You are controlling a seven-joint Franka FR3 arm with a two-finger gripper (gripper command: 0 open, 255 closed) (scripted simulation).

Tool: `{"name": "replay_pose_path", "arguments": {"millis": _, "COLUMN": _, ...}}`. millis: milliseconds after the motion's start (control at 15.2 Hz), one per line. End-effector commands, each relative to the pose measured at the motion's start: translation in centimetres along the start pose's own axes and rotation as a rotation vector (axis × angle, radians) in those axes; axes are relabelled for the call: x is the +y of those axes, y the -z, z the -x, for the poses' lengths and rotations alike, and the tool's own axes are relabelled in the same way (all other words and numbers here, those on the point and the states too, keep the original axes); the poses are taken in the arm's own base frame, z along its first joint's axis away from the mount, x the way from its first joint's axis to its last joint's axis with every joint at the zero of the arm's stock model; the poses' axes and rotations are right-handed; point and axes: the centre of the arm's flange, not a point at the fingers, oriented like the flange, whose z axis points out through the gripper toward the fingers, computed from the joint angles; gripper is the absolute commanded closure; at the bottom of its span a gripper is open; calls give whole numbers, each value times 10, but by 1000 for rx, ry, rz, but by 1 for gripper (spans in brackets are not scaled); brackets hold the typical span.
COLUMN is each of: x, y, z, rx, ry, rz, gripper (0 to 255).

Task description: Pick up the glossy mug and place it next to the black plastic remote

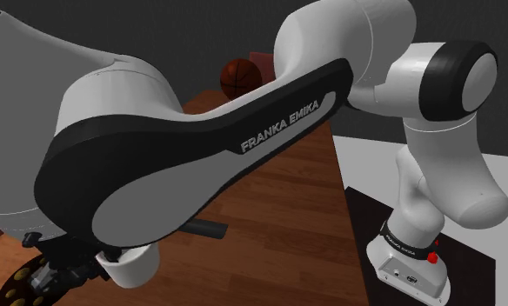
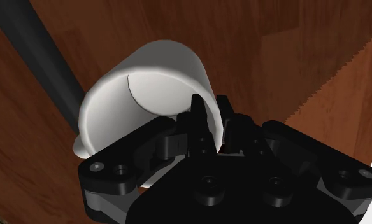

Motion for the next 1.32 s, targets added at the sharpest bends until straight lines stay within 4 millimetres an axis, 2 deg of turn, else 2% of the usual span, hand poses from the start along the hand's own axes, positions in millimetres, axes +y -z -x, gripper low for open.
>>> {"name": "replay_pose_path", "arguments": {"millis": 0, "x": -1, "y": -6, "z": 1, "rx": 1, "ry": 0, "rz": -1, "gripper": 255}}
{"name": "replay_pose_path", "arguments": {"millis": 462, "x": -1, "y": -6, "z": 1, "rx": 1, "ry": 0, "rz": -1, "gripper": 255}}
{"name": "replay_pose_path", "arguments": {"millis": 528, "x": -1, "y": -6, "z": 1, "rx": 1, "ry": 0, "rz": -1, "gripper": 0}}
{"name": "replay_pose_path", "arguments": {"millis": 858, "x": -1, "y": -6, "z": 1, "rx": 1, "ry": 0, "rz": -1, "gripper": 0}}
{"name": "replay_pose_path", "arguments": {"millis": 1122, "x": -1, "y": 44, "z": 1, "rx": 1, "ry": 0, "rz": -1, "gripper": 0}}
{"name": "replay_pose_path", "arguments": {"millis": 1254, "x": -1, "y": 44, "z": 1, "rx": 1, "ry": 0, "rz": -1, "gripper": 0}}
